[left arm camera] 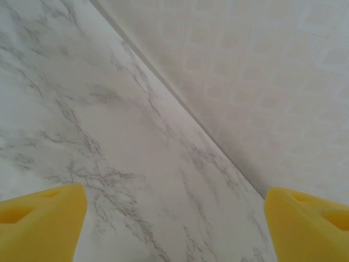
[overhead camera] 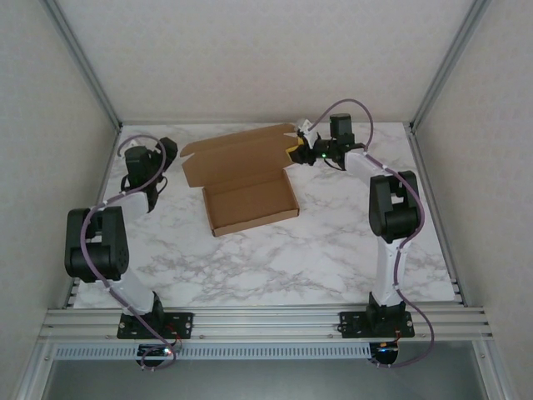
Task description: Fold the paper box
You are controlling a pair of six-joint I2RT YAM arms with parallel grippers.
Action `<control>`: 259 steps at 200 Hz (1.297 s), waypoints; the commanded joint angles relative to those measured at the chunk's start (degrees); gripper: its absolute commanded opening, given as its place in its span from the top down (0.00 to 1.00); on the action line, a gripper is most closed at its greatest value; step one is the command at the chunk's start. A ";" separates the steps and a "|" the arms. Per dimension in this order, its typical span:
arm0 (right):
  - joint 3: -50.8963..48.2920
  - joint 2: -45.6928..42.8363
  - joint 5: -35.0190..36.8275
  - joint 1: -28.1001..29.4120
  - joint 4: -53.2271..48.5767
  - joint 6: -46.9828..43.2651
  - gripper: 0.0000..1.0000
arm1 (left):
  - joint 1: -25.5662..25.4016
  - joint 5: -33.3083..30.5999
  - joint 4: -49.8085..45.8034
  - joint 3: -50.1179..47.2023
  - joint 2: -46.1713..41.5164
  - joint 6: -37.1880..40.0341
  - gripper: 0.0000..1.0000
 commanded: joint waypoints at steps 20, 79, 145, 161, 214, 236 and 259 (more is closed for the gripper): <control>-0.05 -1.88 1.85 0.31 -3.22 0.03 0.97 | -0.24 4.57 3.66 1.10 0.46 -1.45 0.17; -4.96 -6.02 28.75 8.21 1.48 10.89 1.00 | -1.97 4.16 7.34 -1.88 -0.50 -4.33 0.17; -2.45 -2.93 68.38 22.01 3.08 34.40 1.00 | -3.51 3.49 7.74 -3.43 -2.46 -5.43 0.17; -1.87 -3.10 67.99 22.96 3.05 35.66 1.00 | -3.60 3.24 7.37 -3.80 -3.40 -5.41 0.17; -11.60 -9.63 60.55 17.92 8.53 25.46 1.00 | -3.52 -0.75 -0.02 -4.46 -9.24 0.01 0.14; -15.97 -12.89 49.46 12.98 10.50 23.08 1.00 | -3.04 -4.92 -2.04 -5.87 -12.81 2.59 0.13; -19.23 -14.93 39.06 9.08 11.87 17.27 1.00 | -2.62 -4.32 -0.75 -7.20 -16.82 10.75 0.13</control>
